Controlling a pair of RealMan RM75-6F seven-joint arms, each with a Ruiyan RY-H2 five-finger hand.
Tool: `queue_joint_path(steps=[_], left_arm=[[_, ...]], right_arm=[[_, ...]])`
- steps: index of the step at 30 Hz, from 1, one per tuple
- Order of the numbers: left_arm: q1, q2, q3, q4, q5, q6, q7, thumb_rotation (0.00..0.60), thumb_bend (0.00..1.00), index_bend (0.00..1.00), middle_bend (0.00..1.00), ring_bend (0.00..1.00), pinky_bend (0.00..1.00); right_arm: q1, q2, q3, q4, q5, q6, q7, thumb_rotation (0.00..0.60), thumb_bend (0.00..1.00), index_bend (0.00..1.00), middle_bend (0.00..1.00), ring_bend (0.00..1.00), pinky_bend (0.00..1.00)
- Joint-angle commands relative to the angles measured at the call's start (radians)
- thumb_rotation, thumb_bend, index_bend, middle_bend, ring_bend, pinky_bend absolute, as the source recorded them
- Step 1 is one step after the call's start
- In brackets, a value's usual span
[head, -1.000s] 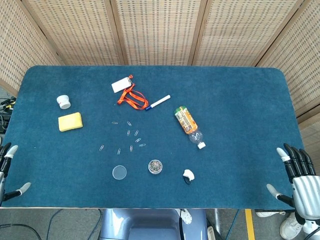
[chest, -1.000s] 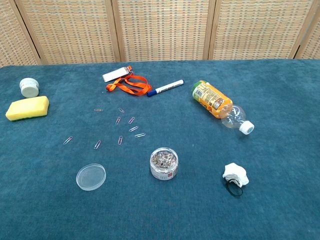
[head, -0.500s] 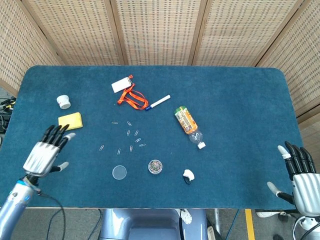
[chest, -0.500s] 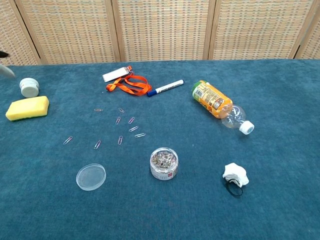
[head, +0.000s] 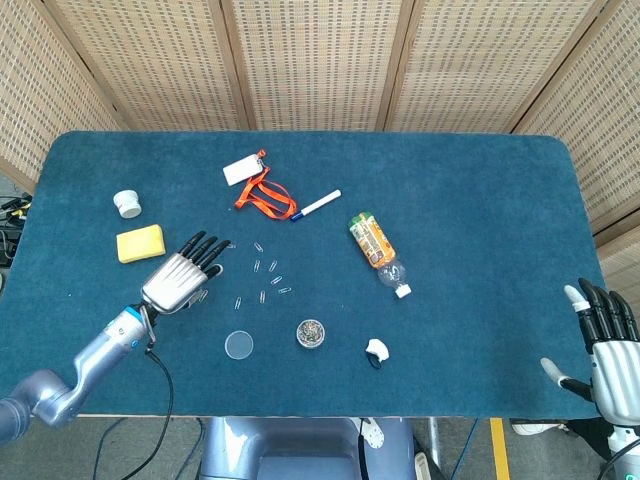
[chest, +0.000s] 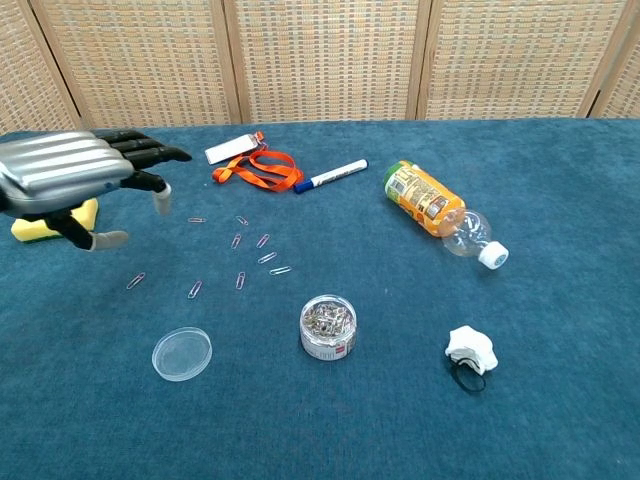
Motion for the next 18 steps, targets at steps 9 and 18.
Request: queue_joint_path(steps=[9,18], left_arm=[[-0.076,-0.049,0.056,0.021,0.043,-0.076,0.141,0.6,0.4,0.37,0.0,0.0,0.0],[-0.082,-0.136,0.072,0.084,-0.002,-0.094,0.148,0.6,0.41,0.37,0.0,0.0,0.0]], right_arm=[[0.0,0.002,0.01,0.008,0.032,-0.006,0.01,0.6,0.0,0.0,0.0,0.0,0.0],[-0.001,0.005,0.009,0.011,0.032,-0.006,0.019,0.6,0.0,0.0,0.0,0.0,0.0]])
